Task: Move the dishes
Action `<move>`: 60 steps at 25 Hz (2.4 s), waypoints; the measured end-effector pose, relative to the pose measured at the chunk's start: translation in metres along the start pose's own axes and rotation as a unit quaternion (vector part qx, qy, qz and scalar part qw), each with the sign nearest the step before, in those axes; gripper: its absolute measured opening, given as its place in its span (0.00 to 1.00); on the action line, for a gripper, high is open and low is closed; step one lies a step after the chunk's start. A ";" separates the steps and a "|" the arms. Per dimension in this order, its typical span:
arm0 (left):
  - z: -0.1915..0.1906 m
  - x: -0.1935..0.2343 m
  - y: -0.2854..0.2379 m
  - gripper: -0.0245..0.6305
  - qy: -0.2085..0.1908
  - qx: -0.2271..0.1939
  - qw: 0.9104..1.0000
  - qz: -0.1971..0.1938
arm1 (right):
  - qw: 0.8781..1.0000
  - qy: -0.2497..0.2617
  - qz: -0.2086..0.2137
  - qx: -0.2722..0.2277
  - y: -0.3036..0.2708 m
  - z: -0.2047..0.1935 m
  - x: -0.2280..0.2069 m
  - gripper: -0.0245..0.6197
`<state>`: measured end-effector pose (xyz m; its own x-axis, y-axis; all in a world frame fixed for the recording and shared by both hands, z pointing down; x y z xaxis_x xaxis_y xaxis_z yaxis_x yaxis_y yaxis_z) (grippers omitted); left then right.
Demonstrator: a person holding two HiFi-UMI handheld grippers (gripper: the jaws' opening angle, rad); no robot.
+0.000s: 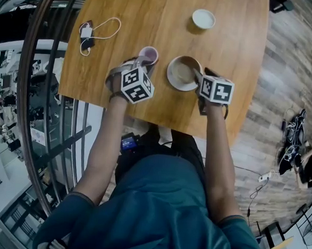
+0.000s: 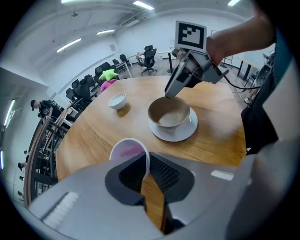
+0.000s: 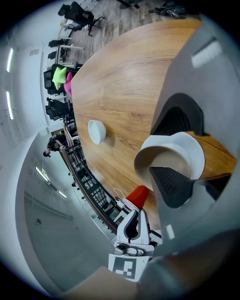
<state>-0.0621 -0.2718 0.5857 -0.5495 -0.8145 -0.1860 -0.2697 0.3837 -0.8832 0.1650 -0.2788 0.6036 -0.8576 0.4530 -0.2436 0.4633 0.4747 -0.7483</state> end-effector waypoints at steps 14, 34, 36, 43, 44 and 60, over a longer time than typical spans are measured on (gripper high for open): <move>0.002 -0.006 0.001 0.17 0.002 -0.015 1.000 -0.010 | 0.999 0.007 0.016 0.041 -0.021 -0.012 0.000 0.09; -0.002 0.002 0.027 0.25 0.076 -0.075 0.994 -0.037 | 0.998 -0.048 -0.022 -0.015 0.038 -0.002 -0.065 0.08; -0.003 0.006 0.033 0.26 0.093 -0.088 0.991 -0.039 | 0.998 -0.057 -0.034 -0.017 0.045 -0.004 -0.078 0.08; -0.006 0.020 0.059 0.26 0.125 -0.128 0.984 -0.024 | 0.994 -0.082 -0.067 -0.006 0.060 -0.020 -0.119 0.08; -0.006 0.023 0.063 0.26 0.128 -0.132 0.983 -0.021 | 0.994 -0.085 -0.070 -0.002 0.060 -0.022 -0.123 0.08; -0.009 0.040 0.137 0.25 0.179 -0.218 0.959 0.012 | 0.984 -0.130 -0.111 0.044 0.069 -0.059 -0.159 0.09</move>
<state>-0.1278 -0.2483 0.4614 -0.7747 -0.6319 0.0241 -0.5156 0.6092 -0.6025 0.3467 -0.2733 0.6268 -0.9691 0.1308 -0.2090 0.2462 0.4686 -0.8484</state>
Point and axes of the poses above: the fingertips, and each gripper's own axes: y backward along the fingers, x to its left, z out of its top, the point moved 7 cm from there along y, backward along the fingers, and after that the axes turned 15 degrees about y, right-handed, at the moved point
